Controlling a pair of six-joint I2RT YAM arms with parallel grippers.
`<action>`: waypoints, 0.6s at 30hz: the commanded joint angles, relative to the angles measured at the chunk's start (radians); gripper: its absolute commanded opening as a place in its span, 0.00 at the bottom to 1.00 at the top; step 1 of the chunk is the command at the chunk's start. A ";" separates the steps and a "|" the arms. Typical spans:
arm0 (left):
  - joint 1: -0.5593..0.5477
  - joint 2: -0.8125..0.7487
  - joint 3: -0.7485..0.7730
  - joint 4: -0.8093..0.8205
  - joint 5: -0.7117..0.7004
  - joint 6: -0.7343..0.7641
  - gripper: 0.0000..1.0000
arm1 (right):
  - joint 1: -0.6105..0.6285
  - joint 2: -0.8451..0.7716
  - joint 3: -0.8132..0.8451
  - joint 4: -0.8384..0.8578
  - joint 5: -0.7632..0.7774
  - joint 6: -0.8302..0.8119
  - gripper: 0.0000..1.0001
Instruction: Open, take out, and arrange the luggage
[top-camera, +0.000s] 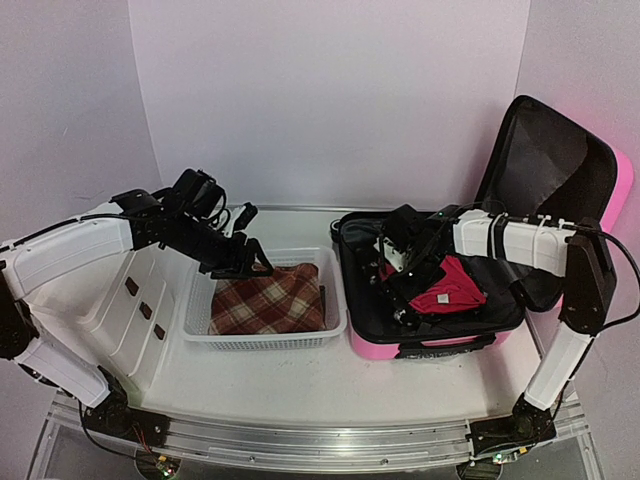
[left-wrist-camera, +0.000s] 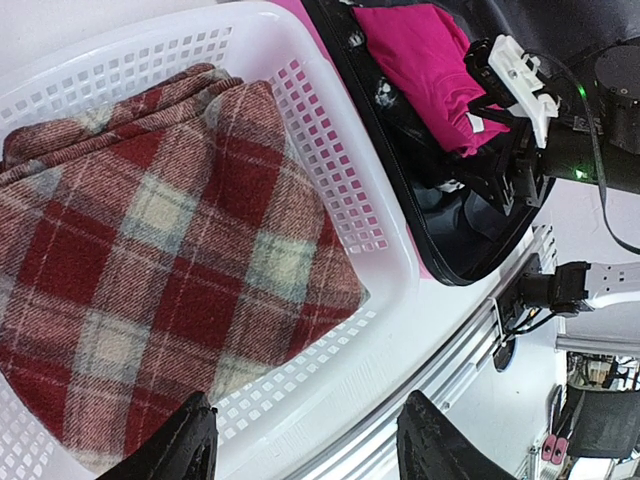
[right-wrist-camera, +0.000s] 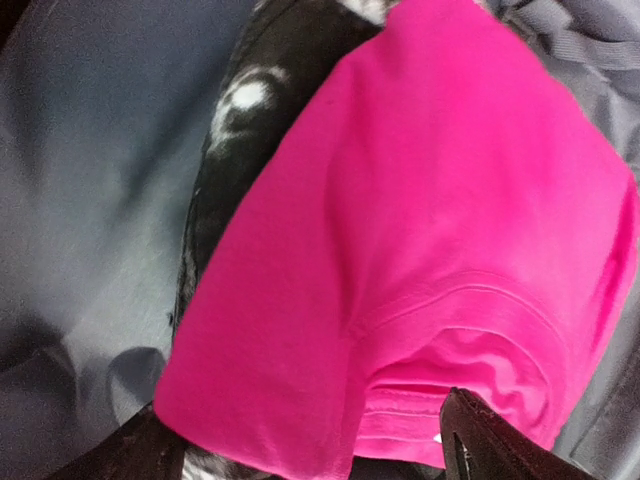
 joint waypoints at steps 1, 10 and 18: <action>-0.003 0.013 0.073 0.018 0.031 0.008 0.62 | -0.005 -0.014 0.006 -0.007 -0.124 -0.048 0.92; -0.001 0.033 0.099 0.007 0.038 0.012 0.62 | -0.008 0.029 0.025 -0.011 -0.114 -0.117 0.91; -0.001 0.055 0.119 -0.001 0.041 0.014 0.62 | -0.009 0.063 0.034 -0.013 -0.059 -0.150 0.71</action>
